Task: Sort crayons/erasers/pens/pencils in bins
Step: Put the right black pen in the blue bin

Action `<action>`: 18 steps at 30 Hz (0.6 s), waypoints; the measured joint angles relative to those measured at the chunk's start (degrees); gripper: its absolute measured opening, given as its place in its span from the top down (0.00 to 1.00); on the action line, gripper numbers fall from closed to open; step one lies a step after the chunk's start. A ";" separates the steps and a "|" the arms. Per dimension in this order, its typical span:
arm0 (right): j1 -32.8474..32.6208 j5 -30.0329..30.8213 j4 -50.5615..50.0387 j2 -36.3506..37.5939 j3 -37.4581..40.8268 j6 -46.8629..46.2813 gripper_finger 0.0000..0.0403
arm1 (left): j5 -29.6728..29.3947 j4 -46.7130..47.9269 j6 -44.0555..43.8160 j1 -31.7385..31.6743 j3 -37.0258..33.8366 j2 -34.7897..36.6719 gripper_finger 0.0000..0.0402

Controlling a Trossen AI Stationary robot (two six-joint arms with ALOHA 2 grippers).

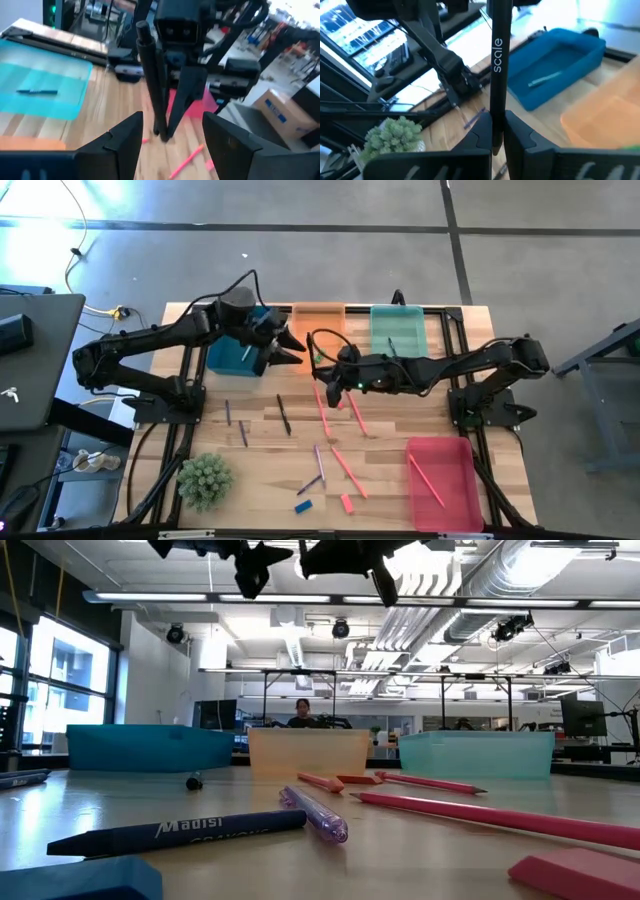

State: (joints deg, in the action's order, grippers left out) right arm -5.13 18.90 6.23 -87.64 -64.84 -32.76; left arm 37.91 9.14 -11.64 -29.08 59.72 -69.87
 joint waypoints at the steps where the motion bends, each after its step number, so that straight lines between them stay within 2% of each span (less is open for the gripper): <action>1: 0.32 0.00 1.08 0.00 0.00 0.63 1.00 | 0.00 -1.09 -1.03 0.00 0.00 0.00 0.52; 6: 1.60 -1.68 5.30 0.00 0.00 3.09 1.00 | -0.86 -5.15 -4.92 0.00 0.00 0.00 0.52; 12: 2.30 -4.51 8.04 0.00 0.02 3.56 1.00 | -6.45 -5.91 -8.24 0.00 0.00 0.00 0.52; 18: 2.91 -5.72 8.43 0.00 0.02 3.23 1.00 | -6.69 -6.45 -8.26 0.35 0.00 0.00 0.52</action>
State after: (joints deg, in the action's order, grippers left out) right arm -2.22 13.18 14.66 -87.64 -64.82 -29.53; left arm 31.22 2.69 -19.90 -28.73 59.72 -69.87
